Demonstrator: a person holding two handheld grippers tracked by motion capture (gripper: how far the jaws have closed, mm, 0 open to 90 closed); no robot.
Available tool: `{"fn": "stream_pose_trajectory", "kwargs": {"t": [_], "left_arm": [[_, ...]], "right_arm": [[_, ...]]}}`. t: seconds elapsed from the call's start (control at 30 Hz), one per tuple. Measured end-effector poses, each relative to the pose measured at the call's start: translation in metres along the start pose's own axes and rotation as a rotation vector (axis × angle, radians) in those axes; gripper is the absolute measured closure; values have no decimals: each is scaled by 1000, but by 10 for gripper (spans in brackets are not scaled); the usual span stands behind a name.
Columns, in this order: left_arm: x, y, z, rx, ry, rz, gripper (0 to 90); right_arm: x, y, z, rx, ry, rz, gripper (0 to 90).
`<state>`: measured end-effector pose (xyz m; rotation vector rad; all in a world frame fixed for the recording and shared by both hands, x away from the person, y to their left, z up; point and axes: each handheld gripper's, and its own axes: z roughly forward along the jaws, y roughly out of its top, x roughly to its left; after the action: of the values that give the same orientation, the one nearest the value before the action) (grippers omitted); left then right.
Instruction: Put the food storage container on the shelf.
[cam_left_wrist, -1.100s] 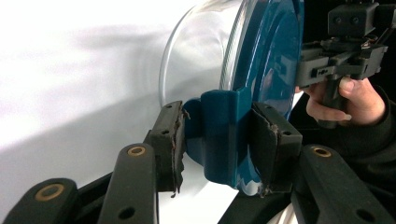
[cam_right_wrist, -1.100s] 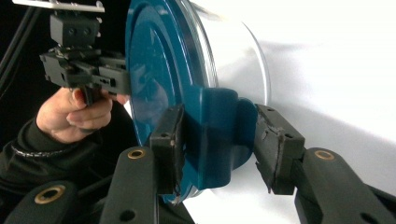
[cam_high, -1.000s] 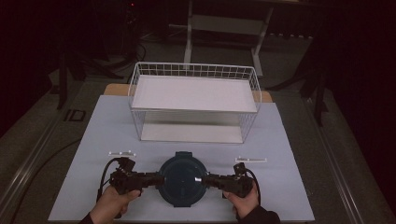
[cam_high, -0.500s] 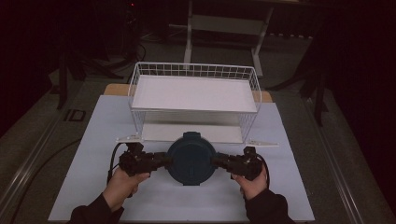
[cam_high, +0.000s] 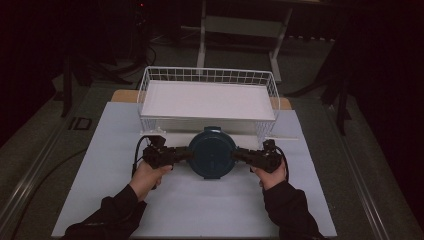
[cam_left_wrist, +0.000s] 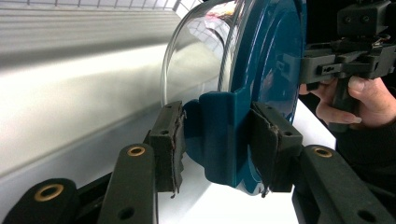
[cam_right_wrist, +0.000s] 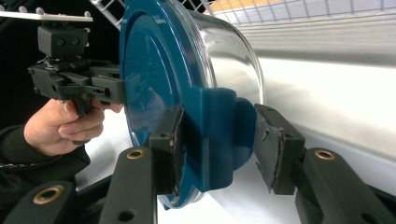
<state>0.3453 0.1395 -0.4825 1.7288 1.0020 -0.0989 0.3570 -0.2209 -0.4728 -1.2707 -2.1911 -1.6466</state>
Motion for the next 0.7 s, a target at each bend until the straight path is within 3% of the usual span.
{"fn": "stream_pose_trajectory", "kwargs": {"t": [0.43,0.6,0.7], "left_arm": [[29,9,23,-20,29,31,563],[35,8,27,-20,43,15,563],[39,8,28,-27,29,0,562]], "right_arm": [[-31,6,21,-23,-43,-1,549],[-37,5,27,-26,-61,-1,548],[-39,4,30,-25,-66,1,548]]}}
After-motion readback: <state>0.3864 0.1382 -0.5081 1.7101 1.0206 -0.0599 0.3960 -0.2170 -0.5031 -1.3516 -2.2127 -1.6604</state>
